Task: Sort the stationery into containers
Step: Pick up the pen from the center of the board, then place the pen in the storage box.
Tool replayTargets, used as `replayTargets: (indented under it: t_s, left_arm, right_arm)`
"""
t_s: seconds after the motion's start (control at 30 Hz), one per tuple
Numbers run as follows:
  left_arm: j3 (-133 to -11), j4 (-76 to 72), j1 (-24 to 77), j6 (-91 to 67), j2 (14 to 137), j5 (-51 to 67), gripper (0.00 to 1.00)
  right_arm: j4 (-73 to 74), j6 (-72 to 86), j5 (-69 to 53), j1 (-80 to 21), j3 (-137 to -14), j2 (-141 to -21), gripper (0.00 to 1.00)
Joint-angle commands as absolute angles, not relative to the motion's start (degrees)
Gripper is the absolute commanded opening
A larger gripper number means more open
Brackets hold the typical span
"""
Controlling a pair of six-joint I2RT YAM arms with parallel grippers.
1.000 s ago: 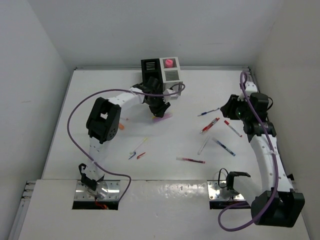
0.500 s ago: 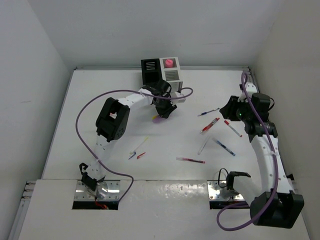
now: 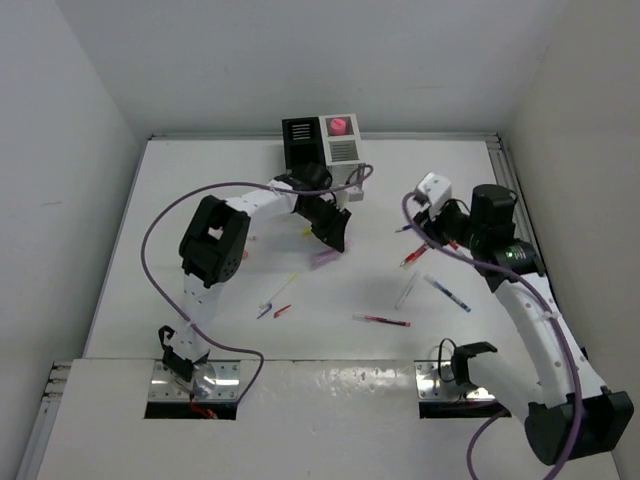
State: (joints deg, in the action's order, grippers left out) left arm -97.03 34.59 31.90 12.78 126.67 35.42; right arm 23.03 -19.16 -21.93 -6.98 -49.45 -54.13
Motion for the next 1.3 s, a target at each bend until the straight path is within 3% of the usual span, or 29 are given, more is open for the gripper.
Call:
replayTargets:
  t_s: [0.0, 0.07, 0.13, 0.3, 0.53, 1.03, 1.27]
  left_arm:
    - [-94.1, 28.2, 27.6, -7.2, 118.7, 55.6, 0.0]
    - [-90.0, 19.6, 25.8, -23.5, 116.2, 59.1, 0.0]
    - [-88.7, 21.6, 24.9, -31.6, 113.9, 52.1, 0.0]
    - [-82.1, 17.5, 24.0, -42.5, 105.8, 48.5, 0.0]
    - [-77.5, 15.0, 22.6, -46.6, 103.3, 51.6, 0.0]
    - [-70.2, 10.2, 21.0, -51.3, 98.6, 55.5, 0.0]
    - [-69.4, 9.4, 20.6, -52.0, 98.3, 56.0, 0.0]
  right_arm:
    - [25.2, -45.5, -25.4, -15.0, -52.7, -53.6, 0.43]
    - [29.3, -52.2, -25.8, -19.4, -54.8, -55.5, 0.46]
    - [33.3, -60.2, -25.0, -25.9, -57.5, -57.6, 0.52]
    - [43.0, -70.2, -22.5, -37.9, -67.5, -67.2, 0.63]
    - [49.8, -75.0, -23.8, -46.6, -77.7, -80.4, 0.67]
    - [45.4, -83.7, -21.3, -47.5, -79.1, -91.7, 0.63]
    - [37.4, -83.8, -20.8, -46.9, -78.7, -95.2, 0.45]
